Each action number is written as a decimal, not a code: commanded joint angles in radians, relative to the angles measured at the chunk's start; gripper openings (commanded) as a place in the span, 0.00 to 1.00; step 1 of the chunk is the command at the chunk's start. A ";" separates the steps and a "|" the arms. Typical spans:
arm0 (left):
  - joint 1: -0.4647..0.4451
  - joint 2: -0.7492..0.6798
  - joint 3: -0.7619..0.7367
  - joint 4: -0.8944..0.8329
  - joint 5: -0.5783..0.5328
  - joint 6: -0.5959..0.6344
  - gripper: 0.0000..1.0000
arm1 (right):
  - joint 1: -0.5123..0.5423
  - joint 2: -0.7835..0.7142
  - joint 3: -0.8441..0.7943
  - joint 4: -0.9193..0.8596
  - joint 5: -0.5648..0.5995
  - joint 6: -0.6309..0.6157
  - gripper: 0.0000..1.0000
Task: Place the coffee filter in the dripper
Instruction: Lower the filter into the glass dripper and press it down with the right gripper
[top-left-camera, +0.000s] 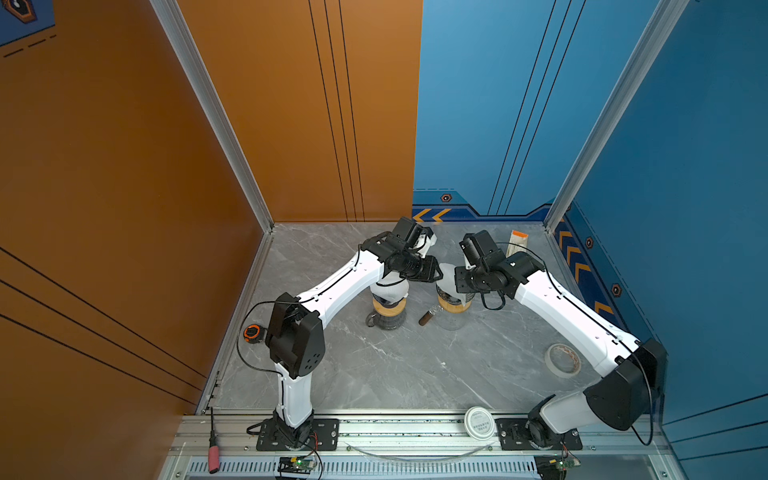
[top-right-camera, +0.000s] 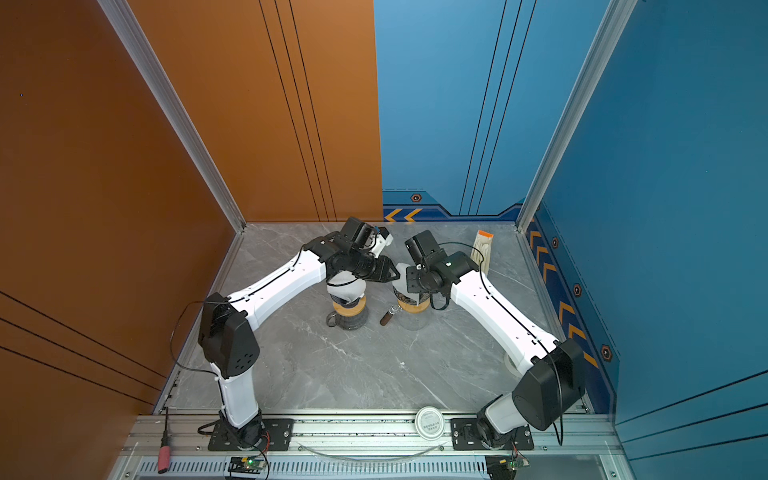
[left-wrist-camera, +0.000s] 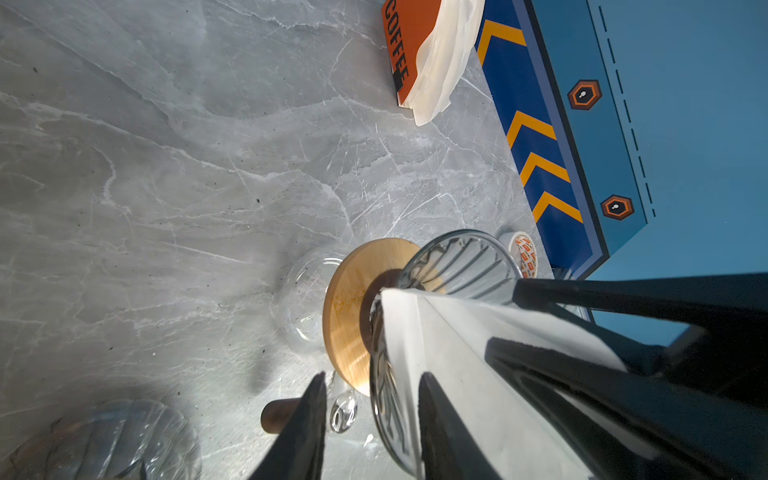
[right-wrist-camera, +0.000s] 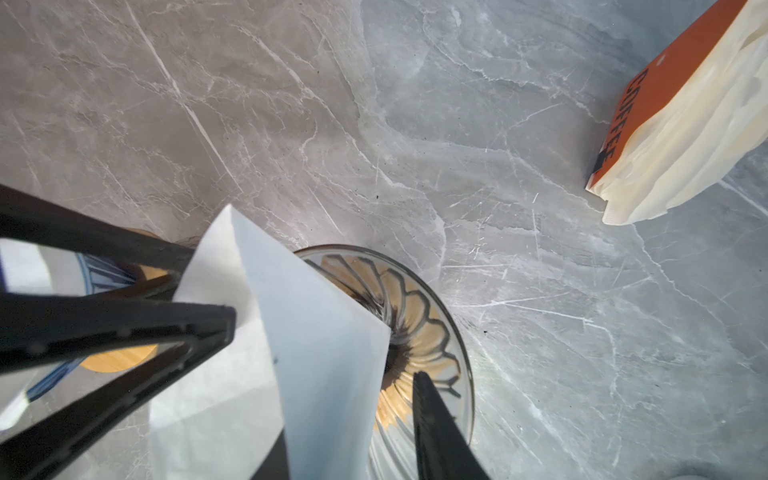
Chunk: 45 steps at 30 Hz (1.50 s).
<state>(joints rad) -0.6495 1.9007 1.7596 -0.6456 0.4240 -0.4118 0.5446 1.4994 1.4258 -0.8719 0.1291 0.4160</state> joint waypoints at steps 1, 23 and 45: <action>-0.007 0.019 0.051 -0.060 0.029 0.042 0.38 | -0.021 0.026 0.034 -0.060 0.036 -0.004 0.34; -0.006 0.069 0.135 -0.115 0.053 0.080 0.39 | -0.020 0.024 0.088 -0.072 -0.004 -0.005 0.44; -0.012 0.084 0.148 -0.116 0.069 0.082 0.41 | -0.076 0.013 0.044 -0.095 0.041 -0.003 0.51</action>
<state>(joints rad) -0.6495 1.9671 1.8740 -0.7387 0.4583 -0.3546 0.4831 1.5314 1.4883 -0.9348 0.1616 0.4164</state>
